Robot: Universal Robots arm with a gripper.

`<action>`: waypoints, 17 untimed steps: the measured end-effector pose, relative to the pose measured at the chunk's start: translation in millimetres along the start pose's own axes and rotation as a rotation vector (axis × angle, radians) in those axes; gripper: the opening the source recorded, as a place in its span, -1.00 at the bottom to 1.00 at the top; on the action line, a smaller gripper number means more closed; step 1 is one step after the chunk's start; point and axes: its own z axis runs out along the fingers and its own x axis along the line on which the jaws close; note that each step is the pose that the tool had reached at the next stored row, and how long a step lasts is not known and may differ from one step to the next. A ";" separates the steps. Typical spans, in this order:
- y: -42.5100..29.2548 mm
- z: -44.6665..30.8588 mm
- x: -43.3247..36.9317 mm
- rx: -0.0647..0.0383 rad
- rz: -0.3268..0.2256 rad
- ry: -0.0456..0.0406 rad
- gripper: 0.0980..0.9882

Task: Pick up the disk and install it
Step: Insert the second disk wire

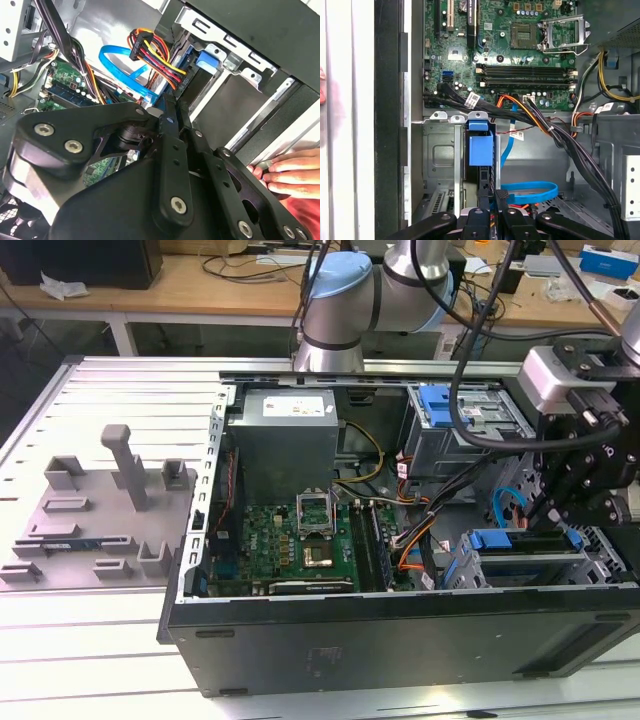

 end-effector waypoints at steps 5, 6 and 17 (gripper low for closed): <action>0.0 2.5 0.1 0.000 0.000 0.0002 -0.86; 0.0 2.8 0.2 0.000 0.000 0.0002 -0.86; -0.4 5.3 0.3 0.000 -0.005 0.0003 -0.86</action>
